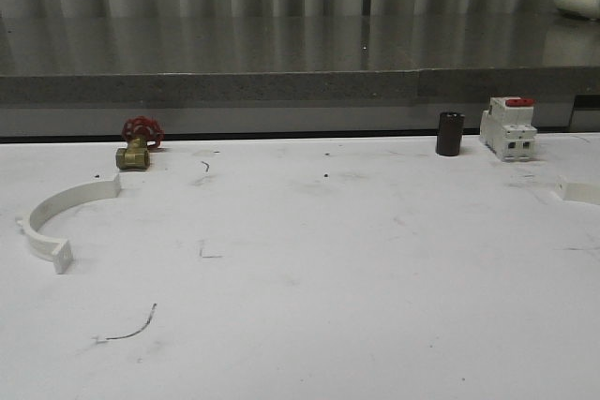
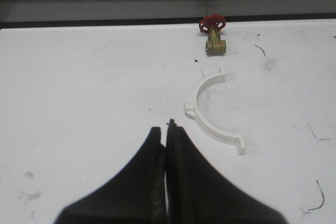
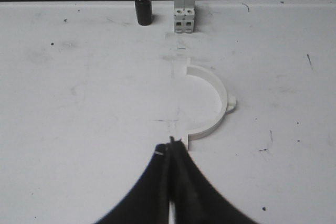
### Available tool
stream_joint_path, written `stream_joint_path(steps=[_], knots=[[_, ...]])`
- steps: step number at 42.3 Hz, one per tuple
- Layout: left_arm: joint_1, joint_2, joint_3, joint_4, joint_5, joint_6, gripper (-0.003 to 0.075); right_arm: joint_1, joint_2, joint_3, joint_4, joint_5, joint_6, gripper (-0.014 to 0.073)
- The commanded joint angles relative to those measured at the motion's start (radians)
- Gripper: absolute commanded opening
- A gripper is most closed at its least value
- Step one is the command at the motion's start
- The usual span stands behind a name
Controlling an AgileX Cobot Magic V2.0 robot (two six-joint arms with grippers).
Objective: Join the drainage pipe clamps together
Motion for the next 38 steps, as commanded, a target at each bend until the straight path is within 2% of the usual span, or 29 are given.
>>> stream_joint_path(steps=[1, 4, 6, 9, 11, 13, 23, 29, 38], knots=[[-0.006, 0.019, -0.027, -0.006, -0.065, -0.002, 0.0005, -0.005, 0.023, -0.035, 0.004, -0.043, -0.007, -0.0037], [-0.006, 0.021, -0.027, -0.006, -0.065, -0.002, 0.0094, -0.005, 0.035, -0.035, 0.004, -0.036, -0.008, 0.0105], [-0.006, 0.021, -0.027, -0.006, -0.067, -0.002, 0.0175, -0.005, 0.043, -0.035, 0.004, -0.035, -0.008, 0.0248], [-0.006, 0.021, -0.027, -0.006, -0.069, -0.002, 0.0347, -0.005, 0.05, -0.035, 0.004, -0.037, -0.008, 0.0391], [-0.006, 0.026, -0.027, -0.006, -0.069, -0.002, 0.0449, -0.005, 0.052, -0.035, 0.004, -0.038, -0.008, 0.0447], [-0.006, 0.03, -0.035, -0.006, -0.062, -0.002, 0.0494, -0.005, 0.052, -0.035, 0.005, -0.036, -0.008, 0.047], [-0.073, 0.18, -0.147, -0.008, 0.007, -0.002, 0.05, -0.005, 0.052, -0.035, 0.005, -0.037, -0.008, 0.0472], [-0.121, 0.349, -0.247, -0.008, 0.06, -0.002, 0.05, -0.005, 0.052, -0.035, 0.005, -0.037, -0.008, 0.0472], [-0.123, 0.613, -0.389, -0.001, 0.12, -0.002, 0.05, -0.005, 0.052, -0.035, 0.005, -0.037, -0.008, 0.0472]])
